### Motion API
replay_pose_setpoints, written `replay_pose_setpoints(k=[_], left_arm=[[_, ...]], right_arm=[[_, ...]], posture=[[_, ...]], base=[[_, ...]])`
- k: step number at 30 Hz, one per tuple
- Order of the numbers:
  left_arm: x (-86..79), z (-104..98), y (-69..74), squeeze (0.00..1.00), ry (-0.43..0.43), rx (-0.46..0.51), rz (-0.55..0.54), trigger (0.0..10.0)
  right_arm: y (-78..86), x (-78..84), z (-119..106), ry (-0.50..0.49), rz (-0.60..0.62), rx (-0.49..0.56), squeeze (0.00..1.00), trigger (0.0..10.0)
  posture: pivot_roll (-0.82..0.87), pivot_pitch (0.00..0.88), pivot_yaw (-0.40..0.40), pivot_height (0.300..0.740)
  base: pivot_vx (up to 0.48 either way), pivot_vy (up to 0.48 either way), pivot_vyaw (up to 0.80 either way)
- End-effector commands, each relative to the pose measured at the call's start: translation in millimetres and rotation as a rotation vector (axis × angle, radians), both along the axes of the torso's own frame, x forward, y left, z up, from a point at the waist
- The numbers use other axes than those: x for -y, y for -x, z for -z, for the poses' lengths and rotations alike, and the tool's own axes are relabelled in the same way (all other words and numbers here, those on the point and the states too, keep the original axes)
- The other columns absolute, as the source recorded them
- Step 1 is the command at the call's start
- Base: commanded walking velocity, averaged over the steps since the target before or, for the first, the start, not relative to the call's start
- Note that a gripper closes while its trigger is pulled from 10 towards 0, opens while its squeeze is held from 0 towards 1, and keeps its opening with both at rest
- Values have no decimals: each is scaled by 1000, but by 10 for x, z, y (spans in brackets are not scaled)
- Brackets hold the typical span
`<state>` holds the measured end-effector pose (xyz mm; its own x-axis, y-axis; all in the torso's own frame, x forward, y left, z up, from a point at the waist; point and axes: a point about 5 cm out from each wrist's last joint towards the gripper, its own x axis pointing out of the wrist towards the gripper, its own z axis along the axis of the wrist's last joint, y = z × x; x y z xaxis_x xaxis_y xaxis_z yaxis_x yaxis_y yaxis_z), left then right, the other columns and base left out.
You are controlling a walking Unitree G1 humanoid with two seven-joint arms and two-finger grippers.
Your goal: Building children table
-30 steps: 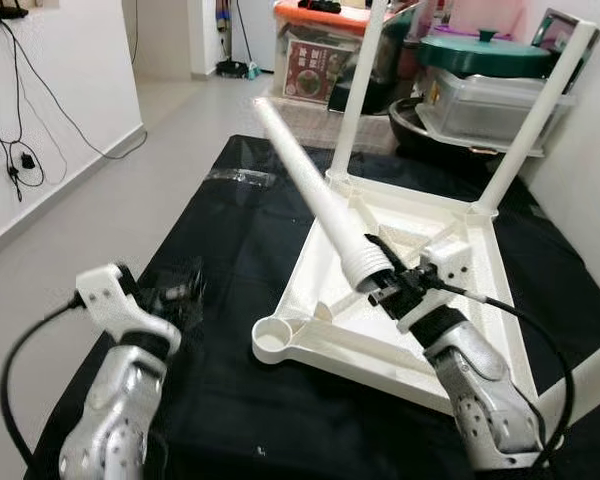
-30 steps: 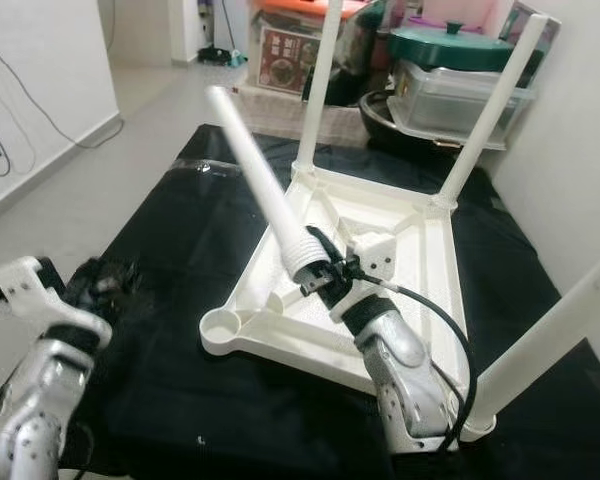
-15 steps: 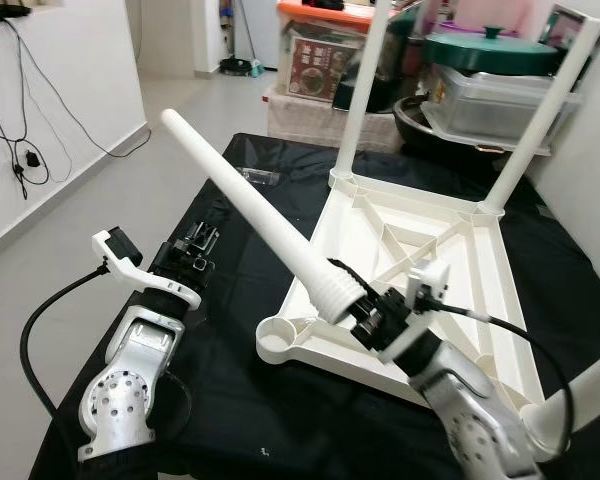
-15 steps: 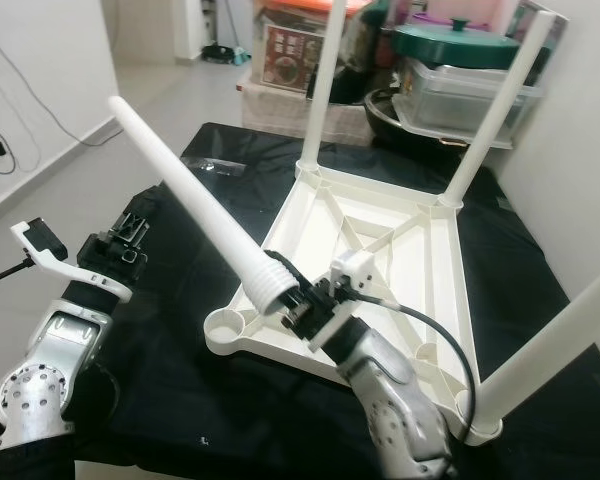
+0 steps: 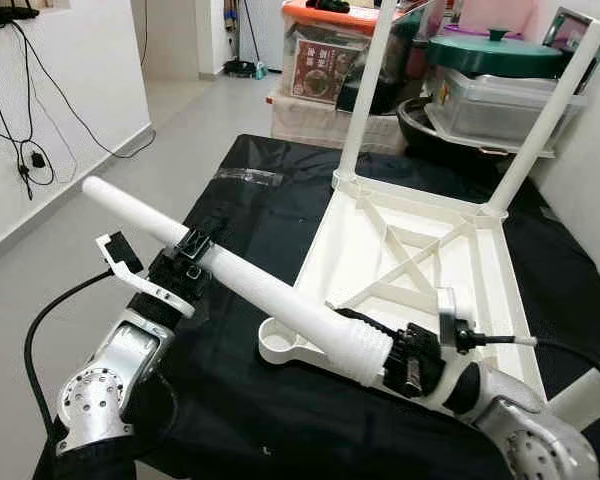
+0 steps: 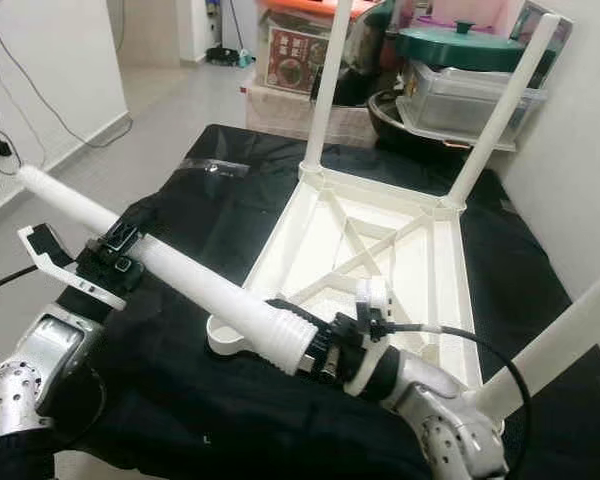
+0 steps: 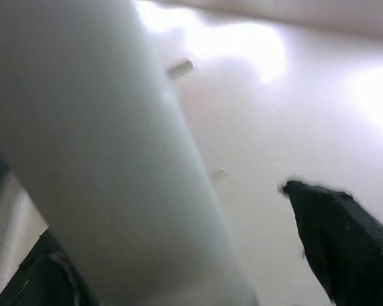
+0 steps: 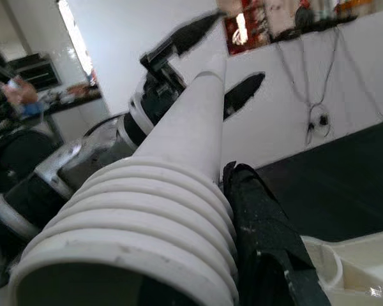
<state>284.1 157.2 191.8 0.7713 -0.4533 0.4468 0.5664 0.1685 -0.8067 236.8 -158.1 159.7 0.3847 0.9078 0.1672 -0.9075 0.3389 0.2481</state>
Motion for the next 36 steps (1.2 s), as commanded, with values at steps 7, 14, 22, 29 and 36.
replay_pose_setpoints(k=[7, 14, 22, 29, 36], left_arm=[[-128, -156, 235, 0, 18, 100, 146, 10000], [-254, -166, 196, 0, 24, 104, 68, 392], [-537, -193, 17, 0, 24, 79, -171, 0], [-543, -240, -65, 0, 53, 85, -206, 0], [-491, -193, -106, 0, 15, 41, -179, 10000]], right_arm=[[-200, 460, 27, 175, -99, -76, 0, 0], [-152, 471, 4, 184, -137, -79, 0, 0], [-95, 424, 16, 158, -177, -79, 0, 0], [-60, 381, 73, 144, -187, -86, 0, 0], [-216, 391, 101, 167, 8, -93, 1000, 10000]], posture=[[129, 0, -124, 740], [134, 0, -133, 740], [120, 0, -127, 740], [115, 0, -120, 740], [106, 0, -115, 740]], base=[[0, 0, 0], [0, 0, 0], [0, 0, 0], [0, 0, 0], [0, 0, 0]])
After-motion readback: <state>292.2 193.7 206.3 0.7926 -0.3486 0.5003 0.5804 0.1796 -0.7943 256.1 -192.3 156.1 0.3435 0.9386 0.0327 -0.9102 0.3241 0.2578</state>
